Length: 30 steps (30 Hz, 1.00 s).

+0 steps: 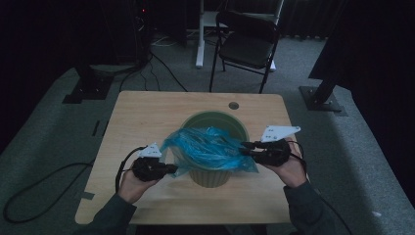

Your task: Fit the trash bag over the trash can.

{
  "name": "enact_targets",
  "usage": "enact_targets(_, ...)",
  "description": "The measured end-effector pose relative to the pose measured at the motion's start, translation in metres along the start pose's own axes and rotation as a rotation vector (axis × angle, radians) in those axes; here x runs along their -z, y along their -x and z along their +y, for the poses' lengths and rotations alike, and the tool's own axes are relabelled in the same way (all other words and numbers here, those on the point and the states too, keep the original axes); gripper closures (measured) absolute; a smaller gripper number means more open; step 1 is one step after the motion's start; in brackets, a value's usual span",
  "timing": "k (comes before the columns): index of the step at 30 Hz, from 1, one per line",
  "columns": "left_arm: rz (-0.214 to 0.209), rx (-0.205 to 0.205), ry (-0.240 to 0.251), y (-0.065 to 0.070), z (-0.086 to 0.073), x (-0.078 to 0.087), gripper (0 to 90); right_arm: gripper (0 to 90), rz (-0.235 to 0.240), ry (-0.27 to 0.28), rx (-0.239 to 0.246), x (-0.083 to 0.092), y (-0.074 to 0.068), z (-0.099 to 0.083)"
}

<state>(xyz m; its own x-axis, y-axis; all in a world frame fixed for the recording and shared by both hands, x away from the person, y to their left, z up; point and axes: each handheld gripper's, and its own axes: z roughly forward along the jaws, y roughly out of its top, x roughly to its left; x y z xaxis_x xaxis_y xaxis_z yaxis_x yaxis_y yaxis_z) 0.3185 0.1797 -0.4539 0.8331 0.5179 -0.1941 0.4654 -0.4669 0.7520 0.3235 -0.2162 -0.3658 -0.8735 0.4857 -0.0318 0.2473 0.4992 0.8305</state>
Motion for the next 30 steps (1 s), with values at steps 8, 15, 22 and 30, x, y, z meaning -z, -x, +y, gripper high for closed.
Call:
enact_targets(8, 0.005, 0.011, 0.010, -0.003, -0.001, 0.003, 87.6, 88.4, -0.038, 0.009, -0.019, 0.004, 0.009, -0.002)
enact_targets(15, 0.002, 0.002, 0.009, -0.002, -0.001, 0.003, 87.6, 88.2, -0.058, 0.029, -0.043, 0.007, 0.016, -0.004)
enact_targets(22, 0.012, -0.008, -0.007, 0.000, -0.001, -0.001, 87.7, 72.5, -0.059, 0.052, -0.062, 0.013, 0.017, -0.005)
enact_targets(30, 0.013, -0.010, -0.007, 0.001, -0.001, 0.000, 87.7, 57.2, -0.041, 0.122, -0.050, 0.023, 0.015, 0.012)
